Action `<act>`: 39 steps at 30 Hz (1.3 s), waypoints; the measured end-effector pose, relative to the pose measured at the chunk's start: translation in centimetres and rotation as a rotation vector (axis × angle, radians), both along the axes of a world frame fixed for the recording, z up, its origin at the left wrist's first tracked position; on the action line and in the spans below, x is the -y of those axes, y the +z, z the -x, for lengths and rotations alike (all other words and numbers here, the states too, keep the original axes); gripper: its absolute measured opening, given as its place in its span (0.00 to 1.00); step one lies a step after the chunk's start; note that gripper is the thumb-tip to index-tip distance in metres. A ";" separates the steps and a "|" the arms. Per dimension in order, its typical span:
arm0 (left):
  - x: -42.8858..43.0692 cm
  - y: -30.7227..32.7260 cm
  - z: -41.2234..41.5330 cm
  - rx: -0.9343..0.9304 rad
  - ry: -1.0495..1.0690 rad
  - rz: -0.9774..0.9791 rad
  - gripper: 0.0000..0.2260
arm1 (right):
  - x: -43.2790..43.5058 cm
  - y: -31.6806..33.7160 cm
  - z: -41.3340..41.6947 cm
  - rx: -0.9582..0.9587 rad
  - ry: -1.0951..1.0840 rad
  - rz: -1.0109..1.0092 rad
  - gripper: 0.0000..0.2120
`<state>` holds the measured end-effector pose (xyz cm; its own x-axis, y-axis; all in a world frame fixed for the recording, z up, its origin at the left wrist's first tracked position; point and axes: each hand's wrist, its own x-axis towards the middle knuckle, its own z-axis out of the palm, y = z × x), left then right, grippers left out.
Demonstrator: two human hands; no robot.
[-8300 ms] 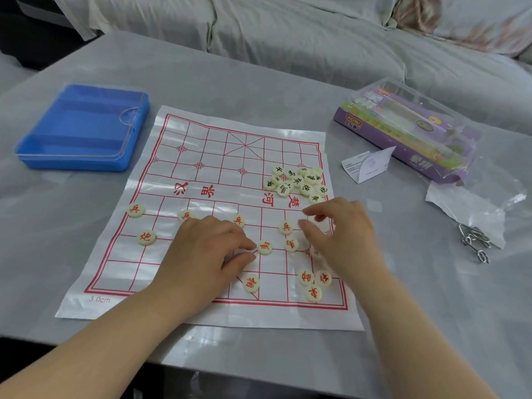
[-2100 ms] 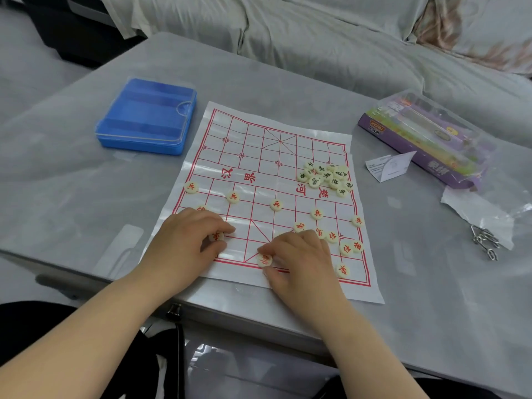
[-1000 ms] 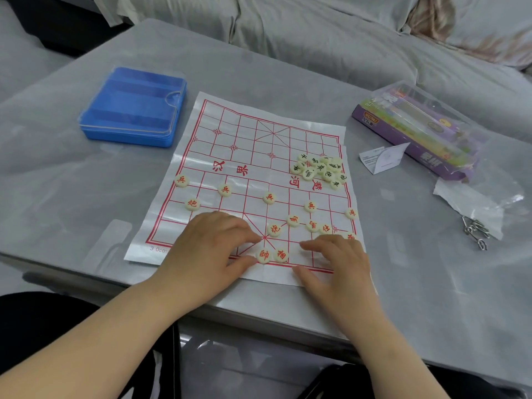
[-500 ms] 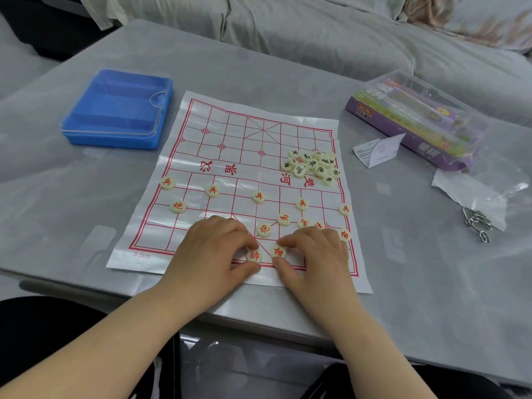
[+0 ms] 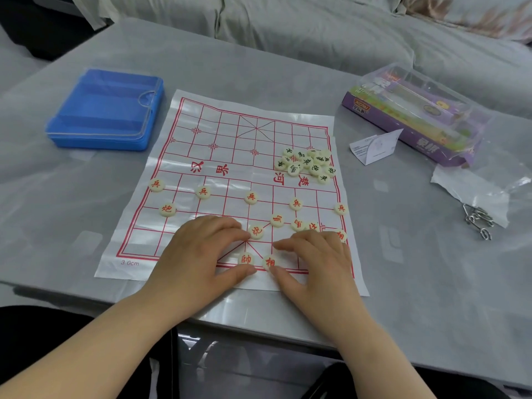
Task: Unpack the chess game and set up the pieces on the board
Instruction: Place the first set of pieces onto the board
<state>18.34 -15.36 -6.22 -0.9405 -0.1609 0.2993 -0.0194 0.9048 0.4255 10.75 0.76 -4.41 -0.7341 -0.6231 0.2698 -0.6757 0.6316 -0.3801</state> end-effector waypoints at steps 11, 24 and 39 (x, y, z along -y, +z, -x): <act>0.1 -0.1 0.1 0.014 -0.031 0.121 0.25 | 0.8 2.2 3.2 0.125 -0.001 -0.211 0.15; 0.0 -0.5 0.1 -0.010 0.006 0.142 0.26 | 1.9 1.9 4.0 0.040 0.033 -0.258 0.15; 0.4 0.6 -0.4 0.026 0.043 0.184 0.25 | 4.0 1.8 2.6 0.087 0.211 -0.253 0.15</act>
<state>18.76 -15.74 -5.58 -0.9418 -0.1458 0.3028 -0.0686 0.9654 0.2516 8.19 -3.19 -2.59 -0.5957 -0.8027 0.0287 -0.7732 0.5634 -0.2912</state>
